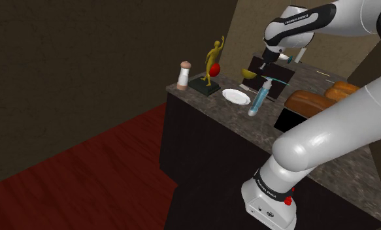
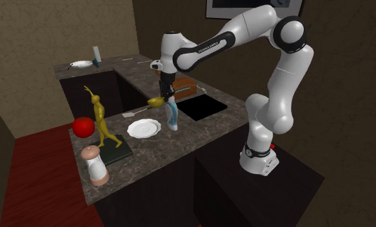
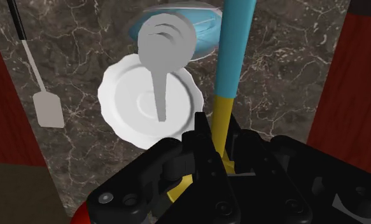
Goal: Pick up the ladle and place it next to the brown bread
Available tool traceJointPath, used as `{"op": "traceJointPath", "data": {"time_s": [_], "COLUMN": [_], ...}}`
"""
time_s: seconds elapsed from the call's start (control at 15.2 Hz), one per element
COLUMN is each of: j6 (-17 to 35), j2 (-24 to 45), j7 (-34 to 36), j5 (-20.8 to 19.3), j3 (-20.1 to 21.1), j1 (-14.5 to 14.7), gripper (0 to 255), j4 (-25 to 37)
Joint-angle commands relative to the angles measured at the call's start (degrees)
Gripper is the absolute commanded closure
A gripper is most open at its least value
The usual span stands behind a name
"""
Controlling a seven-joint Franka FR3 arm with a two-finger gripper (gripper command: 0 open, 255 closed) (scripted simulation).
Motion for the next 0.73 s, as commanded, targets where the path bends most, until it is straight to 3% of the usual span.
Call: {"op": "traceJointPath", "data": {"time_s": [0.0, 0.66], "j6": [-0.12, -1.28], "j2": [-1.90, -7.62], "j7": [-2.43, -14.77], "j5": [-1.05, -4.94], "j3": [-1.59, -10.19], "j1": [-1.46, -7.62], "gripper": [255, 255], "j4": [-1.28, -3.23]}}
